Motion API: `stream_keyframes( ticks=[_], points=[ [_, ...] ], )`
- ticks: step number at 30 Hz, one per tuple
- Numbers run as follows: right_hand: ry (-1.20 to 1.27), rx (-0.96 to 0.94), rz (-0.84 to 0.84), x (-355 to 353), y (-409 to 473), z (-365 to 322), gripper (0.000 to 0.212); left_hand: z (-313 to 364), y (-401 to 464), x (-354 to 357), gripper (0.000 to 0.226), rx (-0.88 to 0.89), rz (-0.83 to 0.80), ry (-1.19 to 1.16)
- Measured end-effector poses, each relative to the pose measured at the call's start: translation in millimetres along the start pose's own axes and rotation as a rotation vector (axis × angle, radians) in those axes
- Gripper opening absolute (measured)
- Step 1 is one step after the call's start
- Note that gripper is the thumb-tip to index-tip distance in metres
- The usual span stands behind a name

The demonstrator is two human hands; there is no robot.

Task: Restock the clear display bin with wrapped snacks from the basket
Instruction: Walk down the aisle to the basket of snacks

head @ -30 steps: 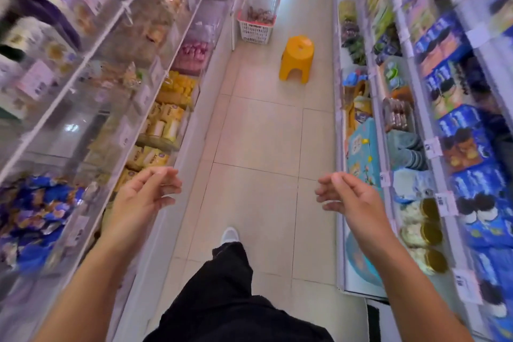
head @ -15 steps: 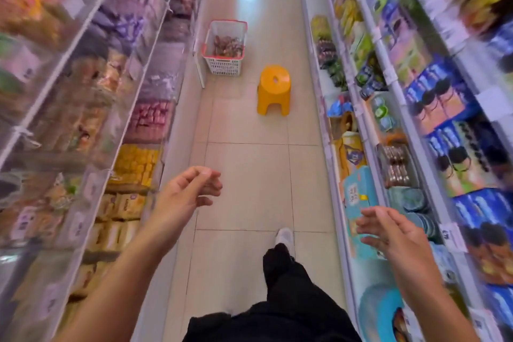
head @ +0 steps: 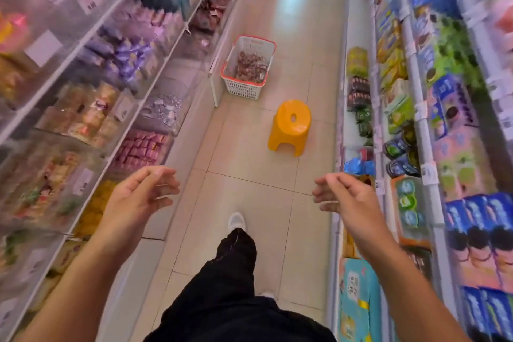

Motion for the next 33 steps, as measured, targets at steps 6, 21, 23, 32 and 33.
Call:
stream_keyframes(
  ticks=[6, 21, 23, 32, 33],
  points=[
    [0.009, 0.034, 0.038, 23, 130, -40, 0.026, 34, 124, 70, 0.03, -0.061, 0.017, -0.016],
    [-0.003, 0.124, 0.224, -49, 432, -99, 0.025, 121, 363, 391, 0.027, -0.068, -0.294, 0.118],
    [-0.038, 0.083, 0.121, -32, 479, -124, 0.026, 134, 387, 401, 0.026, -0.067, -0.216, 0.091],
    [-0.194, -0.053, -0.377, 150, 635, -226, 0.024, 160, 490, 303, 0.024, -0.077, 0.25, -0.094],
    [-0.214, -0.058, -0.416, 172, 647, -228, 0.024, 153, 500, 291, 0.027, -0.091, 0.293, -0.114]
  ],
)
Point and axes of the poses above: each hand's wrist, its own y-axis towards the middle knuckle, its own x-axis out of the palm, z = x × y, the point moved 8 cm from there along y, towards the middle knuckle, and after that the axes turned 11 degrees about z, right-handed, at the moved point
